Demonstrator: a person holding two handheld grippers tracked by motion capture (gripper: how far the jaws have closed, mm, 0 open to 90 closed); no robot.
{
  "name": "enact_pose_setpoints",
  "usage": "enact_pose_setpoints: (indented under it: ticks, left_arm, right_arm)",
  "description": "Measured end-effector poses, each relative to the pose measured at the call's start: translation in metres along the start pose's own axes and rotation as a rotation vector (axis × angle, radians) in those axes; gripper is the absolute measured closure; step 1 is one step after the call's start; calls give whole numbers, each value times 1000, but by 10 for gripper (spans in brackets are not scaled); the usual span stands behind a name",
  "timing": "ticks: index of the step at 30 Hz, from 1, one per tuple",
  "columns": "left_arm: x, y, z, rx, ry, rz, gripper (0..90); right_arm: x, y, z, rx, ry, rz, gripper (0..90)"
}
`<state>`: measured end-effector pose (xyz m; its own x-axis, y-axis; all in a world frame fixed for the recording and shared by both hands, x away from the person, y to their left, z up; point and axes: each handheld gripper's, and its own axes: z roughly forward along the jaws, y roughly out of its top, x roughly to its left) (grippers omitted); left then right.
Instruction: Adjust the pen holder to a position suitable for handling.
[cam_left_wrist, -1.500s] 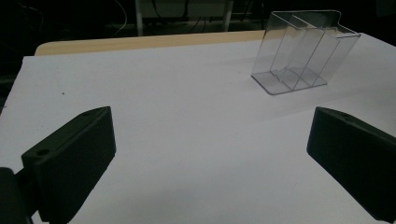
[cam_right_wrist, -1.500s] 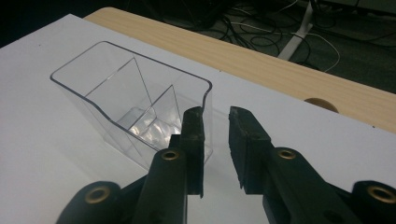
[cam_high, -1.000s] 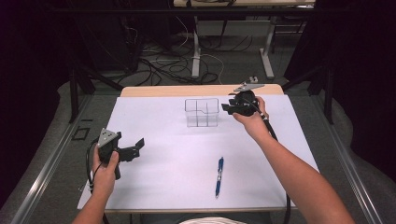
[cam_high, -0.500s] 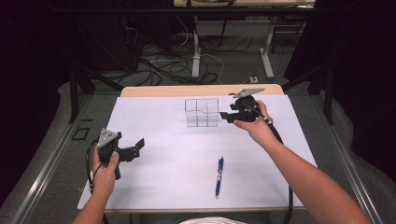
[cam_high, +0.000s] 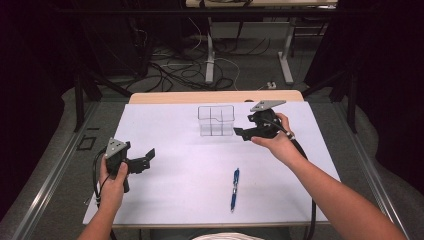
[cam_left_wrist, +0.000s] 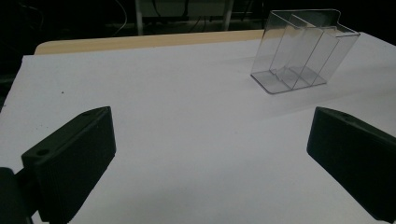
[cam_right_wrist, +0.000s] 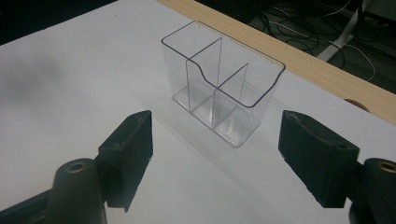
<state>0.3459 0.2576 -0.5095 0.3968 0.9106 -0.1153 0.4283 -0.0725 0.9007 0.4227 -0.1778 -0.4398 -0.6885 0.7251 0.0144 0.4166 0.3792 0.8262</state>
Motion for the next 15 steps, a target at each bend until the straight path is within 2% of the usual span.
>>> enact_pose_setpoints:
  ticks: [4, 7, 11, 15]
  left_arm:
    - [-1, 0, 0, -3, -1, -10, 12]
    - [-2, 1, 1, -3, -6, -23, 12]
    - [-3, 2, 1, -2, -14, -34, 12]
    - [-3, 1, 1, 9, -17, -26, 12]
  right_arm:
    - [2, -4, -4, -12, 7, -6, 216]
    - [3, -9, -7, -33, -16, -17, 173]
    - [2, -17, -12, -55, -22, -18, 155]
    - [3, -26, -19, -73, -16, -23, 131]
